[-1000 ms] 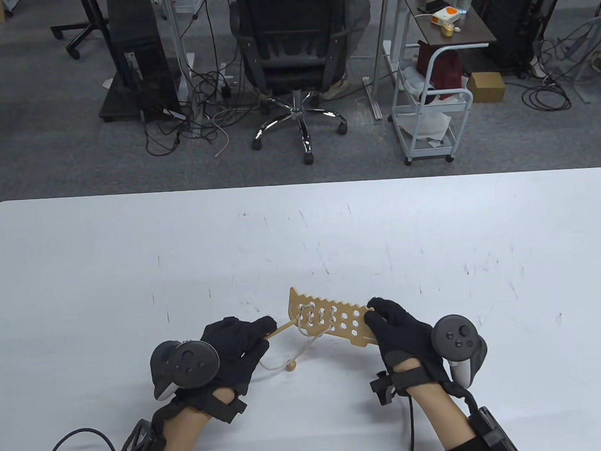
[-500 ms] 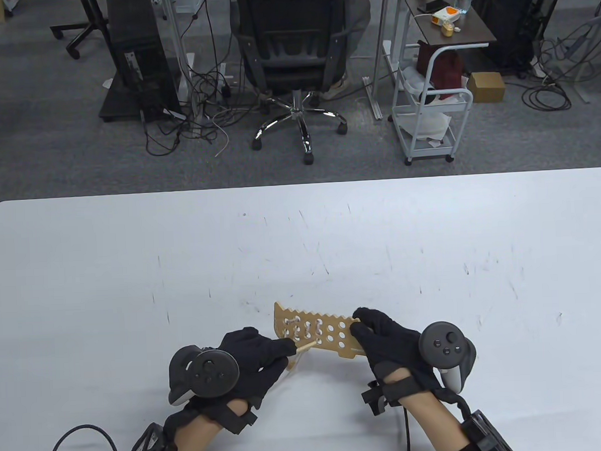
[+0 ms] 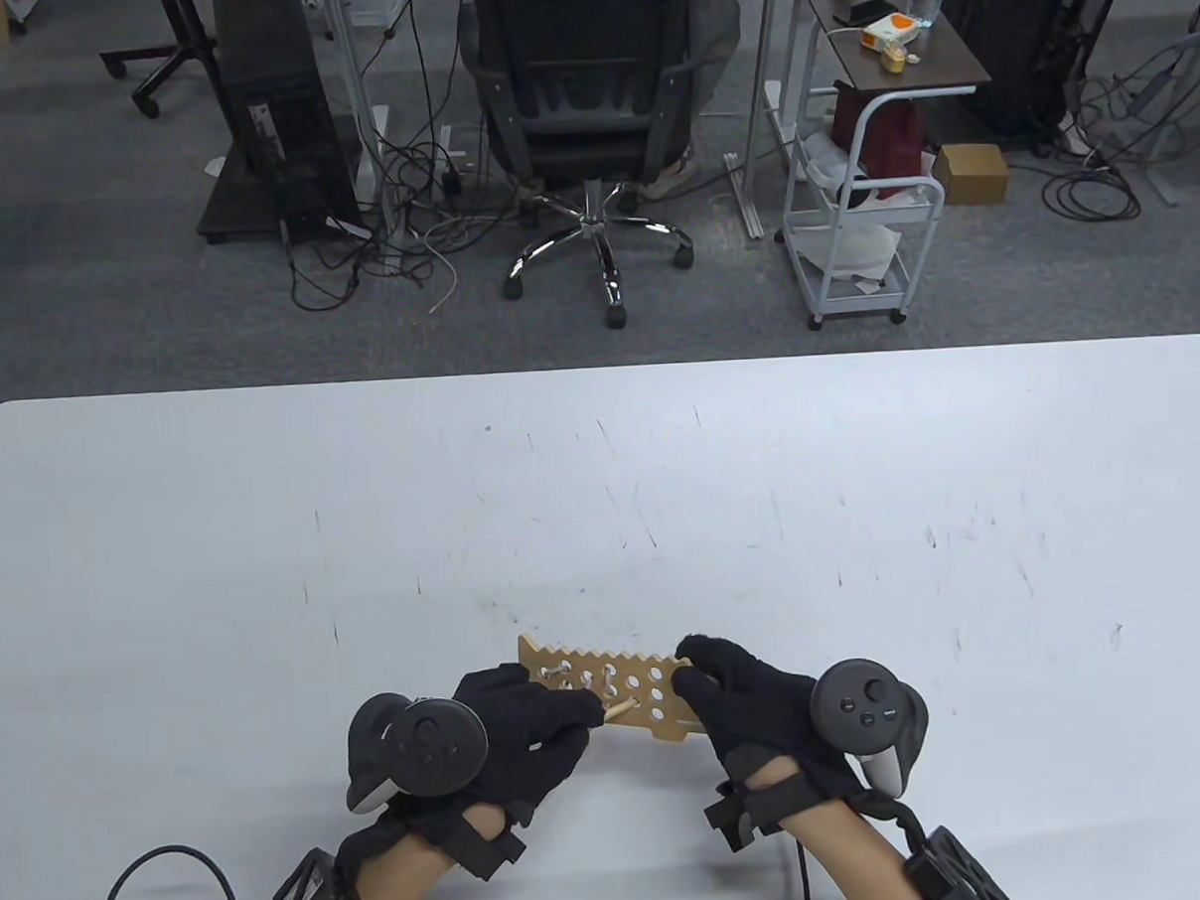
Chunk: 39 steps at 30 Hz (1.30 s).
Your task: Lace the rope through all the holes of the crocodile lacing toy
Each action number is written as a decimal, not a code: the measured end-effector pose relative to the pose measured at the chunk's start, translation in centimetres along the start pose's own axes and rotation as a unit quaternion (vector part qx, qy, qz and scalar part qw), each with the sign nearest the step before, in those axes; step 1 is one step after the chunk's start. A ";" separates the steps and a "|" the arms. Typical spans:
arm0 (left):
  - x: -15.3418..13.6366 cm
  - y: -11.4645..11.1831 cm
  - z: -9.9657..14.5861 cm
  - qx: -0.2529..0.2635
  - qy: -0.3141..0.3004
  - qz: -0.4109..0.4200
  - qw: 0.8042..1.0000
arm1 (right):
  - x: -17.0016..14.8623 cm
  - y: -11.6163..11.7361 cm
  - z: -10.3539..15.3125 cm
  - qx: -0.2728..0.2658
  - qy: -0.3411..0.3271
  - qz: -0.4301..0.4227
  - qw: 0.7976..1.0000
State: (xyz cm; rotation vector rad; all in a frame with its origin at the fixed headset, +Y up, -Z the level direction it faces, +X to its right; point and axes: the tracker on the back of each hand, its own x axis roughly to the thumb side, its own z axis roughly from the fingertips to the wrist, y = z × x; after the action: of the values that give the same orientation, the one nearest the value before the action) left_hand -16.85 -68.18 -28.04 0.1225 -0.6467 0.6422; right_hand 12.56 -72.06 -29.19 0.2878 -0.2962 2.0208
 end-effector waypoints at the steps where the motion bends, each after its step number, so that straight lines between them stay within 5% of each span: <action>1: 0.0 0.0 0.0 0.002 0.001 0.003 1.000 | 0.0 0.0 0.0 0.001 -0.002 0.003 1.000; 10: -0.6 0.1 0.1 0.020 0.008 0.051 0.998 | 0.1 0.4 0.2 0.011 0.004 -0.009 1.000; 21: -0.2 -0.4 0.4 0.034 0.017 -0.047 0.998 | 0.4 1.1 0.4 0.033 0.002 -0.032 0.999; 39: -0.2 -0.9 0.4 0.012 0.034 -0.071 0.997 | 1.3 2.9 0.7 0.120 -0.020 -0.098 0.988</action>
State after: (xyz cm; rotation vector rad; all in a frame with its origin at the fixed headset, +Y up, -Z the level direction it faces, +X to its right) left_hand -16.66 -69.10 -27.81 0.1661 -0.5586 0.5153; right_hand 9.47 -72.48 -28.33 0.4889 -0.0462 1.8581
